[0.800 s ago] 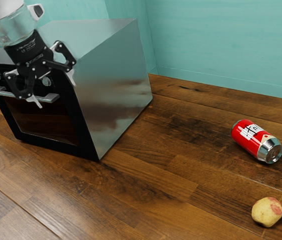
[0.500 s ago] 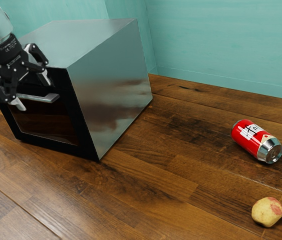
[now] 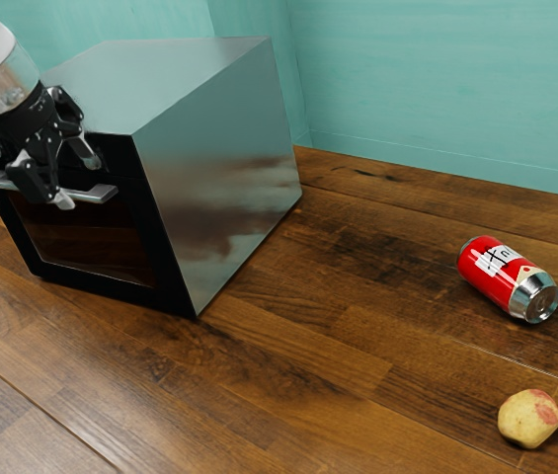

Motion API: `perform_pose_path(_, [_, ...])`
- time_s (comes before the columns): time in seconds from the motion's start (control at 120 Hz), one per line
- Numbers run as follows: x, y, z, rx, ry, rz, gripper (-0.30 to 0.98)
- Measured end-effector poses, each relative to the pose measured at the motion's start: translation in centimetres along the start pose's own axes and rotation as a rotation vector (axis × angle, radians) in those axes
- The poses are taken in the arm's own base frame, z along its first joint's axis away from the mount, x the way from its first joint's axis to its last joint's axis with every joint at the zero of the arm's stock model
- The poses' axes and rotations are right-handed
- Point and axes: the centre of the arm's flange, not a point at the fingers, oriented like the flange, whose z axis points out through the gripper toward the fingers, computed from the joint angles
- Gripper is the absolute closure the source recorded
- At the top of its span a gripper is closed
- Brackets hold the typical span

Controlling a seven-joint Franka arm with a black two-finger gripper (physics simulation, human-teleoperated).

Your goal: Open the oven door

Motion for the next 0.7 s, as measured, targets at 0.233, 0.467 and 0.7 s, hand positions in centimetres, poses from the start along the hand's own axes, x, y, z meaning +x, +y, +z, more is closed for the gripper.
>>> perform_pose_path(0.233, [4.2,0.9,1.6,-0.003,0.025,-0.068,0.00])
perform_pose_path(0.467, [5.1,1.7,3.6,-0.012,0.015,0.063,0.00])
perform_pose_path(0.7, [7.4,3.7,5.9,-0.045,0.024,0.186,0.00])
